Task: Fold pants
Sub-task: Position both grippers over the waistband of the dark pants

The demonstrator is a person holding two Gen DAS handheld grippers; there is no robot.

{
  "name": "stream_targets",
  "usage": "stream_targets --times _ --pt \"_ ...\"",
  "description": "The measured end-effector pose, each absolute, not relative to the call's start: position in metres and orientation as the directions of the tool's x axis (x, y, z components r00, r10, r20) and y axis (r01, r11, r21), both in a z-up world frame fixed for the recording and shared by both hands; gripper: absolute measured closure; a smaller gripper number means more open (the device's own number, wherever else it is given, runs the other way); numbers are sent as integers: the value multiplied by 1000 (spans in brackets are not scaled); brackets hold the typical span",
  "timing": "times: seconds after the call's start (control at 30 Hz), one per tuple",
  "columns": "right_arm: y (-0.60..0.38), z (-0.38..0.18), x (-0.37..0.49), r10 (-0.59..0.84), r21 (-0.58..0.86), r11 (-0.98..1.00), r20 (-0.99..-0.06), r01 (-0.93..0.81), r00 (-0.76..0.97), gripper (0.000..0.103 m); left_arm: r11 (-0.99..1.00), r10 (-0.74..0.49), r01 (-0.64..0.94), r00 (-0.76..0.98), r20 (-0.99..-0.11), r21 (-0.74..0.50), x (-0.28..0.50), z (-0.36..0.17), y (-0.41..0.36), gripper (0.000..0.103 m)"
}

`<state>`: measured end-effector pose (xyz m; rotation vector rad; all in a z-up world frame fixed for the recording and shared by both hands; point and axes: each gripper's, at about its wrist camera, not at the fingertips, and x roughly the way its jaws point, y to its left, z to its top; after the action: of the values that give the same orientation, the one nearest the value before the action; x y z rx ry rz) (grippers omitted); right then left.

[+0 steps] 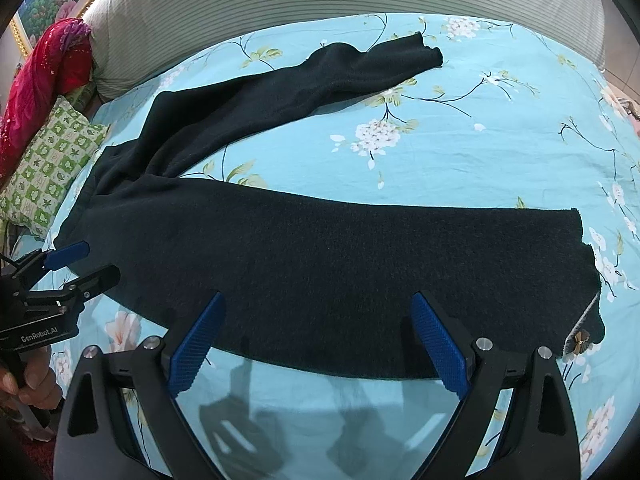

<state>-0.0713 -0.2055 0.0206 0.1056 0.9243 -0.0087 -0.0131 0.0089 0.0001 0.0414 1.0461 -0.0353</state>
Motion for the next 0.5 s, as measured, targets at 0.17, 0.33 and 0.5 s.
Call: stream_targets --times 0.17,0.33,0.5 --pt "-207 20 -71 37 87 995 -797 55 602 9 999 -14 53 496 -868 14 -11 -1 9 22" --pt "-208 19 -69 36 85 995 -802 55 597 9 999 -18 52 490 -871 9 -8 -2 8 22" --pt "-208 19 -68 37 87 995 -803 56 595 9 998 -22 55 486 -874 6 -6 -3 6 22"
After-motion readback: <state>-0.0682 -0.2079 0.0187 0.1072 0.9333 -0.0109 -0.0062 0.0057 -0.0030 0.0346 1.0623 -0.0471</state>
